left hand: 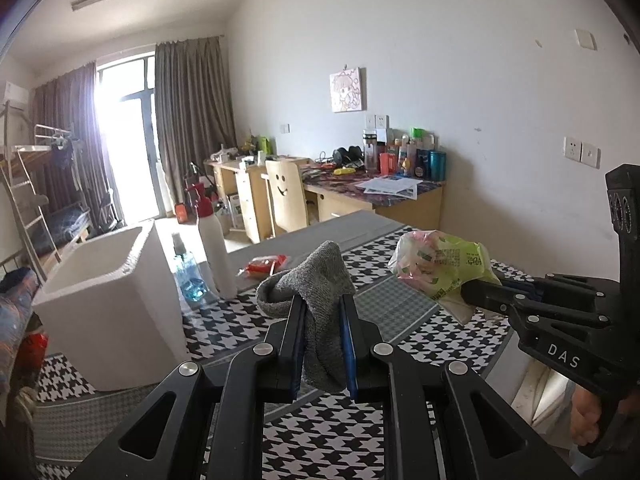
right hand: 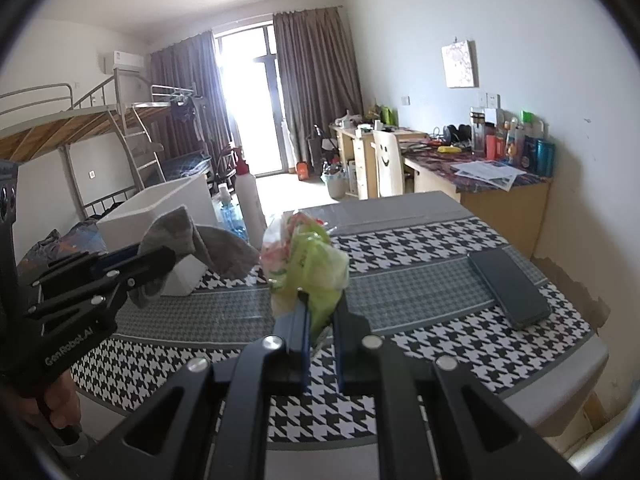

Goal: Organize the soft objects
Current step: 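Lift the grey sock and snack bag and carry both toward the white foam box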

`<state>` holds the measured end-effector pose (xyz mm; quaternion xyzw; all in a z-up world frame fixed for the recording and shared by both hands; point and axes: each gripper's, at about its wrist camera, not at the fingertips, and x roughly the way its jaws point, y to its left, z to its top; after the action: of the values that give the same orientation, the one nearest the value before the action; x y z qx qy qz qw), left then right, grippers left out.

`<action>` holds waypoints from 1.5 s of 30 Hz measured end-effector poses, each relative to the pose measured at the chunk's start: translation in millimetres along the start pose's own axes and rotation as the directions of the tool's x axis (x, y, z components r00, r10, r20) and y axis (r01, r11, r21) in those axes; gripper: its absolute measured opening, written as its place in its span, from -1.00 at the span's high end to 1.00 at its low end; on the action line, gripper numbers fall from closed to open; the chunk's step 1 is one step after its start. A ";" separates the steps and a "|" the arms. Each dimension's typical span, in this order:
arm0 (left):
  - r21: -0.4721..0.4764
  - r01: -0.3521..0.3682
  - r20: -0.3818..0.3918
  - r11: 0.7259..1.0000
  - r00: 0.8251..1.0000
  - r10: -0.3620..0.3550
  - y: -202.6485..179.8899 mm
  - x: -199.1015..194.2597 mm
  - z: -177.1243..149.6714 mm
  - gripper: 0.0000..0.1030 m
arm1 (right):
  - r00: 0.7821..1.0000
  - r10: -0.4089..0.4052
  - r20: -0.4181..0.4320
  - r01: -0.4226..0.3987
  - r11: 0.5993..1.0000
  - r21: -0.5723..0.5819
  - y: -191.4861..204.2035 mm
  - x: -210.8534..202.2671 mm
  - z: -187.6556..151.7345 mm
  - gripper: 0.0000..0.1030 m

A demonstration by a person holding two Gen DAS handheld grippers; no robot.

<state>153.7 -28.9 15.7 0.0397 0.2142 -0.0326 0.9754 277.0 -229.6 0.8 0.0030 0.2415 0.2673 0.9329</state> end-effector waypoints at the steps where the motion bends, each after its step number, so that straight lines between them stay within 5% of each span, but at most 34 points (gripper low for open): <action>1: -0.001 -0.003 0.003 1.000 1.000 0.003 1.6 -0.7 0.6 0.66 | 1.000 0.002 0.002 -0.002 1.000 -0.002 0.7 0.6 1.4 0.76; 45: -0.063 -0.178 0.082 0.982 0.980 0.182 72.2 -14.5 35.9 0.66 | 0.992 0.110 0.055 -0.106 0.991 -0.081 50.7 40.8 52.9 0.76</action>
<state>161.3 40.2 58.9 0.0304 0.1676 0.0601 0.9836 305.9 -159.2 36.0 -0.0126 0.2027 0.3265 0.9231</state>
